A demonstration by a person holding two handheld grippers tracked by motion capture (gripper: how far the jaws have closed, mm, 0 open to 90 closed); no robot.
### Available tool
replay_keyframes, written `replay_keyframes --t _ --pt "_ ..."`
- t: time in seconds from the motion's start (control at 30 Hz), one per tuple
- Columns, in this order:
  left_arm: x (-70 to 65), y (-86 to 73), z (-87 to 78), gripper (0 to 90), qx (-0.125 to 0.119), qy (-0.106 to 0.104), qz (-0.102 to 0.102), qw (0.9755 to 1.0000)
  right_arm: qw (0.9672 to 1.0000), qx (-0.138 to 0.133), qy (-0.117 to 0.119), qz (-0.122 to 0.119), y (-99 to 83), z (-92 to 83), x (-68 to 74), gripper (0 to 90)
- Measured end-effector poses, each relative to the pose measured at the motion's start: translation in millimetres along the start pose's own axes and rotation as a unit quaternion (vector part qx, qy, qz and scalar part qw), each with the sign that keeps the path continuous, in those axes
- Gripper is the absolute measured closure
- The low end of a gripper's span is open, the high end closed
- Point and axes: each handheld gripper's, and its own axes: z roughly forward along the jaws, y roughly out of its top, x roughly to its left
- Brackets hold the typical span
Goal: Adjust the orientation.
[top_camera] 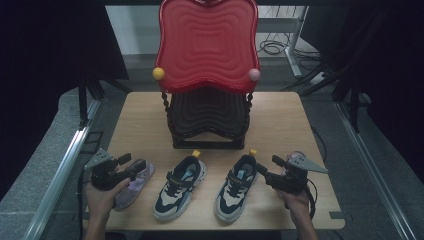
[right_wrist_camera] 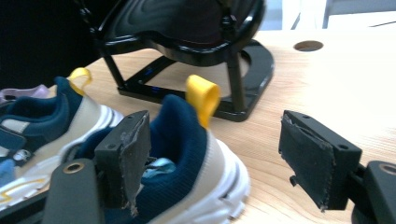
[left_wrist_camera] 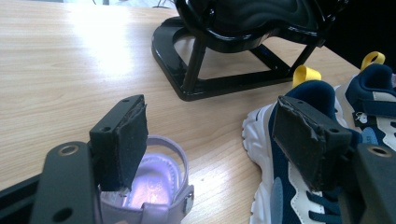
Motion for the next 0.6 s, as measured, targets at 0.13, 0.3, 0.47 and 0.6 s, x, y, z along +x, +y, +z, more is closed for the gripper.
replay_keyframes --t 0.13,0.3,0.47,0.6 --pt "1.6 -1.9 -6.3 26.8 -0.002 -0.007 -0.002 1.0000 0.9999 -0.003 -0.011 -0.004 3.0 -4.8 -6.7 28.4" --pt "3.8 -3.1 -7.9 28.1 0.001 -0.016 -0.008 0.9998 0.9997 0.015 -0.011 -0.018 3.1 -2.7 -7.8 30.7" --pt "3.3 -4.9 -7.4 30.8 0.009 -0.018 -0.009 0.9998 0.9994 0.018 -0.016 -0.023 3.7 -3.1 -10.1 31.5" --pt "3.1 -4.1 -6.8 32.2 0.011 -0.018 -0.008 0.9997 0.9995 0.013 -0.022 -0.021 3.3 -5.7 -12.7 31.5"
